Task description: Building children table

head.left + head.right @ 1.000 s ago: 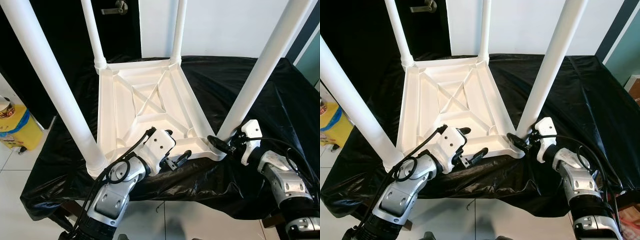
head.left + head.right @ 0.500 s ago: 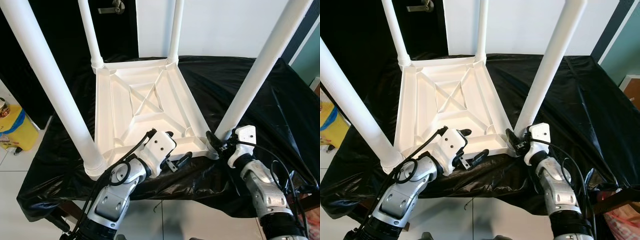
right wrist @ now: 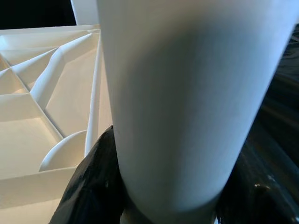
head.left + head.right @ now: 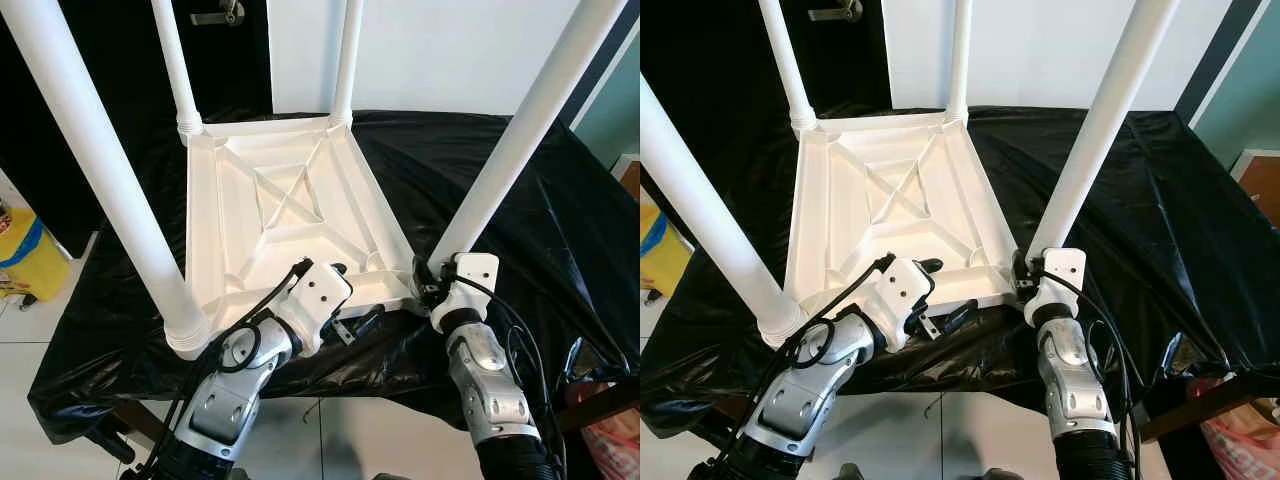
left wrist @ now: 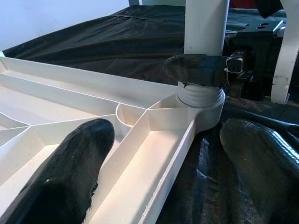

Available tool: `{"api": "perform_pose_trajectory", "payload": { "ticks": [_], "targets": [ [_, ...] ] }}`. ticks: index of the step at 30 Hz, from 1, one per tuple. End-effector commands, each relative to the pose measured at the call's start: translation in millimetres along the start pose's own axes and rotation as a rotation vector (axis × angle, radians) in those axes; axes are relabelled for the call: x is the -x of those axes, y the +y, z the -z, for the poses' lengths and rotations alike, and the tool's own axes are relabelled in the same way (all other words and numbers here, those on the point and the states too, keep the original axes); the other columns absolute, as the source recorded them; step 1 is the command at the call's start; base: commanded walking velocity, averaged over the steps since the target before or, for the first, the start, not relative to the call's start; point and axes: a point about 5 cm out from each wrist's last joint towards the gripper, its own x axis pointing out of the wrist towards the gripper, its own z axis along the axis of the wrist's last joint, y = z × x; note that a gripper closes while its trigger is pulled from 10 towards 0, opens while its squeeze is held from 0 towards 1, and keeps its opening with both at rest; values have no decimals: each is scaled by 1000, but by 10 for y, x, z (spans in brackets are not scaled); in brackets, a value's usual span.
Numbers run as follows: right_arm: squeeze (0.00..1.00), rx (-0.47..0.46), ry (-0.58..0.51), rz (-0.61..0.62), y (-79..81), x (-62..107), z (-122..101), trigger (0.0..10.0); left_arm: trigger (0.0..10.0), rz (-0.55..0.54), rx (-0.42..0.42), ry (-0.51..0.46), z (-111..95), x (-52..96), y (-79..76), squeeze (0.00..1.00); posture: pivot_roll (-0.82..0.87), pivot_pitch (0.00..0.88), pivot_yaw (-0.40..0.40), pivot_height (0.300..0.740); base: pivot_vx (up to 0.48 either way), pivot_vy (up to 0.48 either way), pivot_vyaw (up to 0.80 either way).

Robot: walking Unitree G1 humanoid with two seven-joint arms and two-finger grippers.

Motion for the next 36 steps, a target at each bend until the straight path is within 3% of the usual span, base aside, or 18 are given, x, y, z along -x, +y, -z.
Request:
{"api": "perform_pose_trajectory", "payload": {
  "ticks": [1, 9, 10, 11, 19, 20, 21, 22, 30, 36],
  "targets": [
    [0, 1, 54, 7, 9, 37, 98, 10000, 10000, -49, 3, 11, 4, -12, 27, 0, 25, 30, -72, 740, 0, 0, 0],
    [0, 2, 24, 1, 37, 52, 39, 10000, 10000, -40, 2, 8, -2, -18, 24, 0, 21, 36, -68, 740, 0, 0, 0],
    [153, 6, 1, -22, 37, 56, -1, 10000, 10000, -41, 2, 8, -5, -18, 24, 0, 21, 40, -67, 740, 0, 0, 0],
    [1000, 4, -13, -32, 24, 56, -30, 10000, 10000, -41, 3, 8, -6, -18, 22, 0, 20, 43, -68, 740, 0, 0, 0],
    [1000, -3, -55, -118, -89, 63, -129, 10000, 10000, -46, 8, 10, -4, -10, 20, 0, 24, 49, -71, 740, 0, 0, 0],
    [365, 4, -59, -158, -131, 71, -147, 10000, 10000, -49, 10, 11, -2, -5, 23, 0, 24, 49, -72, 740, 0, 0, 0],
    [365, 4, -59, -158, -131, 71, -147, 10000, 10000, -49, 10, 11, -2, -5, 23, 0, 24, 49, -72, 740, 0, 0, 0],
    [0, 10, -57, -178, -148, 76, -151, 10000, 10000, -50, 9, 12, 1, -3, 24, 0, 23, 49, -73, 740, 0, 0, 0],
    [0, 62, -32, -322, -270, 104, -153, 10000, 10000, -50, 9, 13, 4, -8, 27, 0, 27, 43, -70, 740, 0, 0, 0],
    [0, 132, 20, -494, -495, 38, -198, 10000, 10000, -47, 8, 16, 9, 0, 20, 0, 34, 38, -74, 740, 0, 0, 0]
  ]
}}
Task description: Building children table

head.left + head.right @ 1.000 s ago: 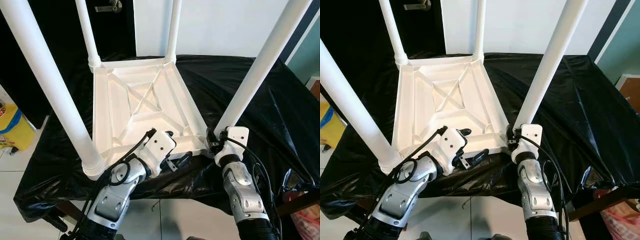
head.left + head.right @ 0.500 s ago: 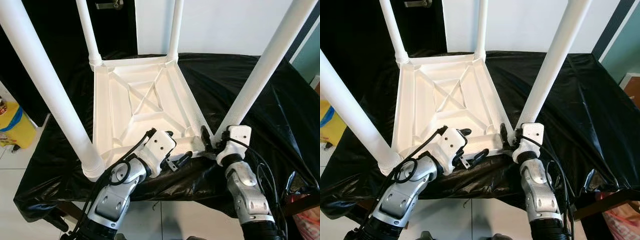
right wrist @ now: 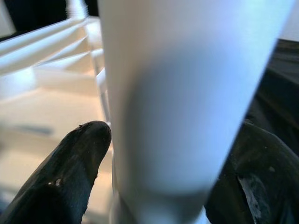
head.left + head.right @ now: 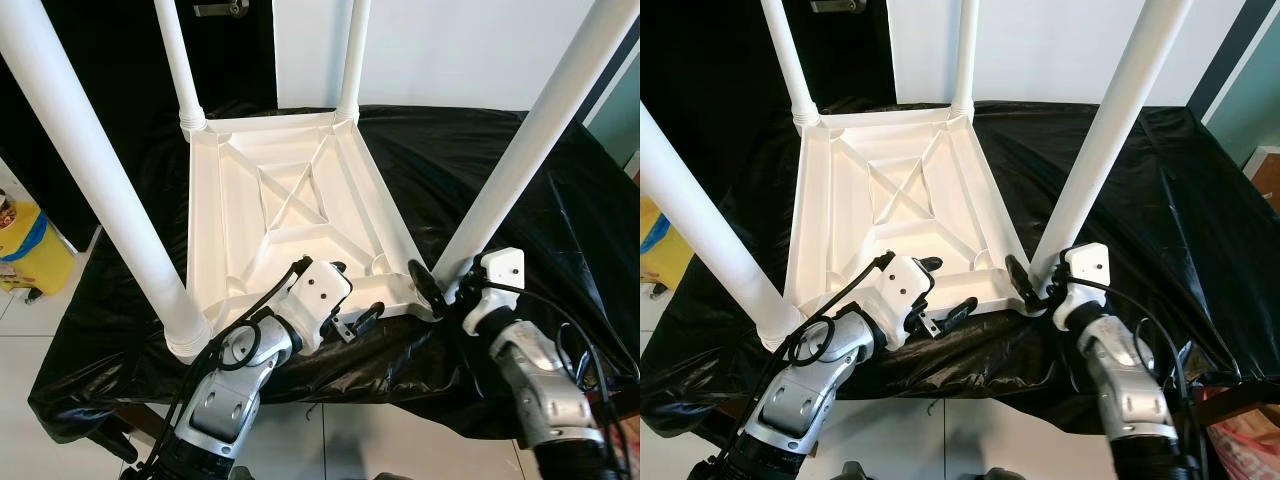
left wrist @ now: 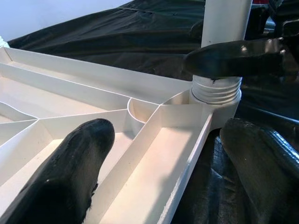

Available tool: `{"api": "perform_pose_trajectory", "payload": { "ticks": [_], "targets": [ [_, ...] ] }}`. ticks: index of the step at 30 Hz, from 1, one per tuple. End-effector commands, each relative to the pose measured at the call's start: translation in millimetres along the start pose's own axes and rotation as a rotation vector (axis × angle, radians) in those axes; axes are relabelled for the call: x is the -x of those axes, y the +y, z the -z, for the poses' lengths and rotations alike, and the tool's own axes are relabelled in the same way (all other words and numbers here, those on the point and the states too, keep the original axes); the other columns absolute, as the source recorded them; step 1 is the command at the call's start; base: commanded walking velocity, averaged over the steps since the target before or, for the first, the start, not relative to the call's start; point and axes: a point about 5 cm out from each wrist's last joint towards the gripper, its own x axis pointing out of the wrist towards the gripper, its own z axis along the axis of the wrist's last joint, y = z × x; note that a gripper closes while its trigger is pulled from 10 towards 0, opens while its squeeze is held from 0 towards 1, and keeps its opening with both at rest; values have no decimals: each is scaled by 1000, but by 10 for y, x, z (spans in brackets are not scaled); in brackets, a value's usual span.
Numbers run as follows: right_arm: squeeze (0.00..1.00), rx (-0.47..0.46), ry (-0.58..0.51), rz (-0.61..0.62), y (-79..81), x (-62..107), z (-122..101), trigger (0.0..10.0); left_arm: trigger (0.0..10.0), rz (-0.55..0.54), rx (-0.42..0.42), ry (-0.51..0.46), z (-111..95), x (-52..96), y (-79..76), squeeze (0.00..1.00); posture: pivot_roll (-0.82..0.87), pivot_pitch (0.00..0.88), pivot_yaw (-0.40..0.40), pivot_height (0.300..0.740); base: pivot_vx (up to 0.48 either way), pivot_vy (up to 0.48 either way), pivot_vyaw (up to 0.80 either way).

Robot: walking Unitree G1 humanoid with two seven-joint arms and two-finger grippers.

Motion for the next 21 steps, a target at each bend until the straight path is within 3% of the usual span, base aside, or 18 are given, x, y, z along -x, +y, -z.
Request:
{"api": "perform_pose_trajectory", "payload": {
  "ticks": [1, 12, 21],
  "targets": [
    [0, -13, 13, -42, -55, 9, 14, 10000, 10000, -43, 3, 13, 15, 5, 7, 0, 34, 38, -74, 740, 0, 0, 0],
    [0, 27, 79, -178, -191, -104, 26, 10000, 10000, -39, 6, 12, 16, 5, -7, 0, 33, 31, -69, 740, 0, 0, 0],
    [0, 64, 105, -253, -118, -220, 87, 10000, 10000, -31, 3, 13, 15, -5, -14, 0, 37, 27, -68, 740, 0, 0, 0]
  ]
}}
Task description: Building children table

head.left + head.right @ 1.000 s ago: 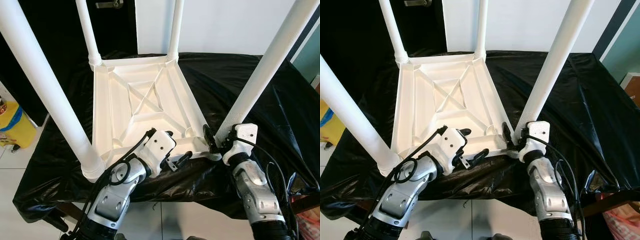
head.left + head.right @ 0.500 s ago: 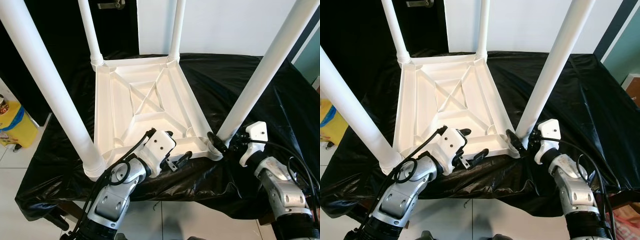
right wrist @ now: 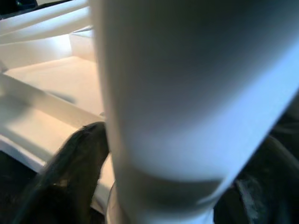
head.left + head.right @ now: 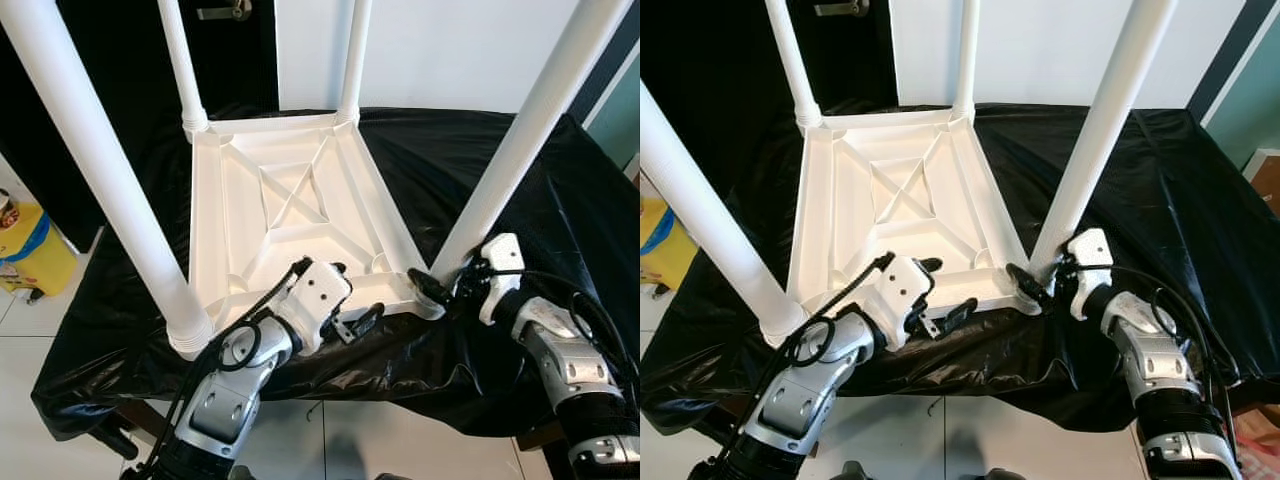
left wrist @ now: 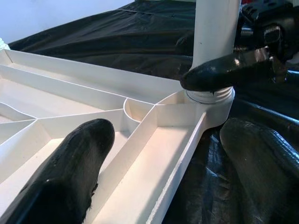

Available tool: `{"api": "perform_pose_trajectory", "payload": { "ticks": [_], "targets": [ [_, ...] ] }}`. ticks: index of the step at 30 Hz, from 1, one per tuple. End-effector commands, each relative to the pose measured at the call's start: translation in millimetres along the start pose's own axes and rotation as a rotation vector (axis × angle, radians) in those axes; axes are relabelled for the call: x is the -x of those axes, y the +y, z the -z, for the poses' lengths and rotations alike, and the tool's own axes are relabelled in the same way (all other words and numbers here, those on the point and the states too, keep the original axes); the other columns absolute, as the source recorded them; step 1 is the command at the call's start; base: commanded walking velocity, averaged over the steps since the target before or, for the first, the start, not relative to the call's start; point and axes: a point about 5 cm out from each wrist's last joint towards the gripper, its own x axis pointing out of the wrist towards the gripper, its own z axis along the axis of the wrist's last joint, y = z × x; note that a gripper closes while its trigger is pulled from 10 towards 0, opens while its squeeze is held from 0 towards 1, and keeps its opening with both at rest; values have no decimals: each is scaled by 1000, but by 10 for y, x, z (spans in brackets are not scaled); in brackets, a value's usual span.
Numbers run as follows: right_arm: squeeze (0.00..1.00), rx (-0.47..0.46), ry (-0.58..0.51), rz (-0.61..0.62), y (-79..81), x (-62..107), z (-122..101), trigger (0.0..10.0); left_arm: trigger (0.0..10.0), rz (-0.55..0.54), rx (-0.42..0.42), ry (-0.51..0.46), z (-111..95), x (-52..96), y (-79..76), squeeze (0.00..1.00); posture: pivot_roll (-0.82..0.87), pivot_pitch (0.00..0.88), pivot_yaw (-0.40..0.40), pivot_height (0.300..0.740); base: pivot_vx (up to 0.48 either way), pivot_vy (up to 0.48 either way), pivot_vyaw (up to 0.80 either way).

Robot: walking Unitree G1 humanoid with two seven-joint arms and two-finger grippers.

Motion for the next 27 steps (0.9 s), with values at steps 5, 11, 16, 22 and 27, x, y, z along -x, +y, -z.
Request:
{"api": "perform_pose_trajectory", "payload": {
  "ticks": [5, 11, 16, 22, 27],
  "targets": [
    [0, 14, 7, -39, 39, -52, 23, 0, 10000, -31, 1, 11, 11, -5, -7, 0, 38, 24, -67, 740, 0, 0, 0],
    [0, -1, 10, -29, 28, -17, 88, 0, 10000, -25, 1, 11, 14, -9, -17, 0, 32, 21, -65, 740, 0, 0, 0],
    [0, -35, 9, 18, 45, -5, 135, 10000, 10000, -20, 3, 10, 16, -15, -24, 0, 26, 21, -67, 740, 0, 0, 0],
    [0, -83, -2, 150, 139, -22, 178, 10000, 10000, -17, 7, 10, 21, -17, -41, 0, 28, 20, -72, 740, 0, 0, 0],
    [0, -113, -6, 241, 222, -31, 199, 10000, 10000, -15, 10, 13, 29, -3, -55, 0, 30, 24, -74, 740, 0, 0, 0]
  ]
}}
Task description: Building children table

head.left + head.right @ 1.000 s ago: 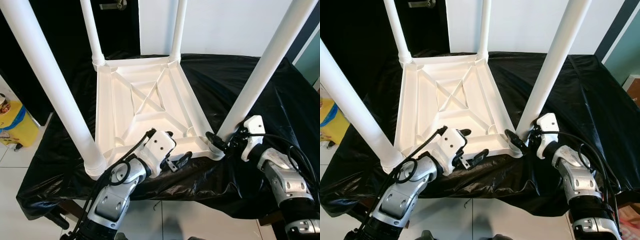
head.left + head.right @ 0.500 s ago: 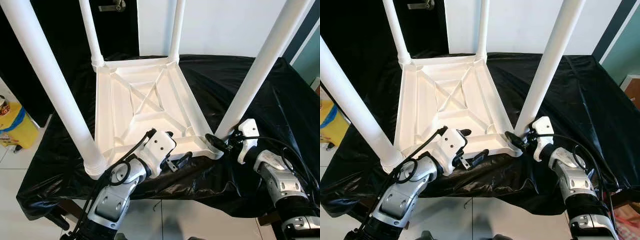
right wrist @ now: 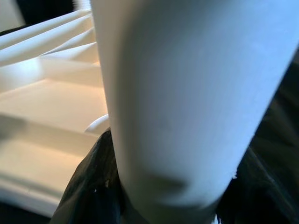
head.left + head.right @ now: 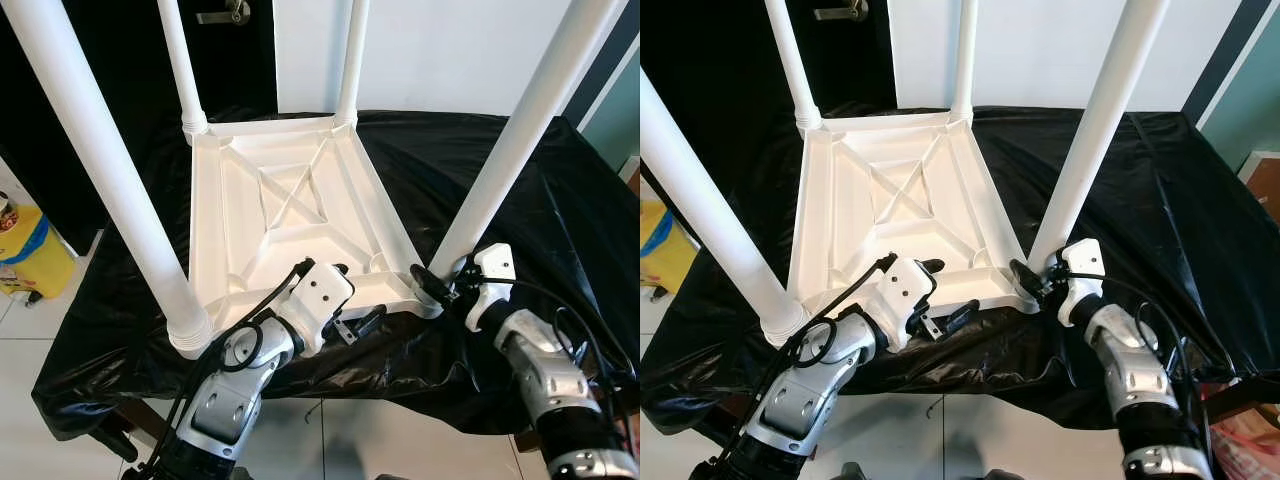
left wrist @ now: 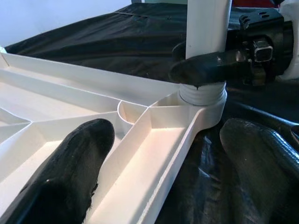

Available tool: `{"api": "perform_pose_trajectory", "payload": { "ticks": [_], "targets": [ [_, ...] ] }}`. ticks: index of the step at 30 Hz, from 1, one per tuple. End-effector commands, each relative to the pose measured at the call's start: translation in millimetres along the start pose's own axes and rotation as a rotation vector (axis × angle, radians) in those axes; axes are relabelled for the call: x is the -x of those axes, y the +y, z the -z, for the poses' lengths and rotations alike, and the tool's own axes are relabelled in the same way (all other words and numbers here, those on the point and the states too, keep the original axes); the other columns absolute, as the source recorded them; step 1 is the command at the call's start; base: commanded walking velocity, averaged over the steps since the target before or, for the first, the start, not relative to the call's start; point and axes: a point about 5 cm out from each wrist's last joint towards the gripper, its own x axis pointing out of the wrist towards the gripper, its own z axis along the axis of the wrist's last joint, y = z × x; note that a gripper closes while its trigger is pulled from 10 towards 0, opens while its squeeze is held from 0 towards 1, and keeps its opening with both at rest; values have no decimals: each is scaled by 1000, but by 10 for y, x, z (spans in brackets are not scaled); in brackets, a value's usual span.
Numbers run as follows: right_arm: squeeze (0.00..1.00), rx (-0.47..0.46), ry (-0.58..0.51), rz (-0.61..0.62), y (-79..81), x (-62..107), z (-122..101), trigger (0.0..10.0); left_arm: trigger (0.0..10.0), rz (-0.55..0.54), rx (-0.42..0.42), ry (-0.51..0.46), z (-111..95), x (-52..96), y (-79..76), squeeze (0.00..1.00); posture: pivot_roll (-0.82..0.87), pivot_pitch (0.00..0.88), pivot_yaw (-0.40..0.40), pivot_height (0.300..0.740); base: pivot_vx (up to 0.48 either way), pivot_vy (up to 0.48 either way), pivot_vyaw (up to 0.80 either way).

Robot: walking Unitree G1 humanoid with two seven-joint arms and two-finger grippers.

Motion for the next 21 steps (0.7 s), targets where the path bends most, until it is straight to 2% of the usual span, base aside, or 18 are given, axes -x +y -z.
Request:
{"api": "perform_pose_trajectory", "payload": {
  "ticks": [1, 7, 10, 13, 14, 16, 18, 20, 21],
  "targets": [
    [0, -15, 66, 30, 39, 29, 123, 10000, 10000, -23, 4, 8, 12, -2, -25, 0, 30, 24, -74, 740, 0, 0, 0],
    [0, -15, 63, 84, 119, 51, 149, 10000, 10000, -20, 6, 10, 13, 6, -37, 0, 31, 31, -74, 740, 0, 0, 0],
    [0, -41, 74, 210, 216, 73, 186, 10000, 10000, -20, 10, 14, 16, 19, -48, 0, 34, 40, -81, 740, 0, 0, 0],
    [0, -41, 74, 210, 216, 73, 186, 10000, 10000, -20, 10, 14, 16, 19, -48, 0, 34, 40, -81, 740, 0, 0, 0],
    [0, -48, 73, 261, 242, 74, 192, 10000, 10000, -21, 12, 15, 19, 23, -55, 0, 35, 41, -83, 740, 0, 0, 0],
    [0, -48, 73, 261, 242, 74, 192, 10000, 10000, -21, 12, 15, 19, 23, -55, 0, 35, 41, -83, 740, 0, 0, 0],
    [0, -74, 73, 393, 310, 63, 193, 10000, 10000, -25, 18, 16, 24, 29, -69, 0, 37, 47, -92, 740, 0, 0, 0],
    [0, -74, 73, 393, 310, 63, 193, 10000, 10000, -25, 18, 16, 24, 29, -69, 0, 37, 47, -92, 740, 0, 0, 0],
    [0, -91, 67, 443, 351, 52, 183, 10000, 10000, -27, 21, 17, 25, 31, -73, 0, 36, 49, -92, 740, 0, 0, 0]
  ]
}}
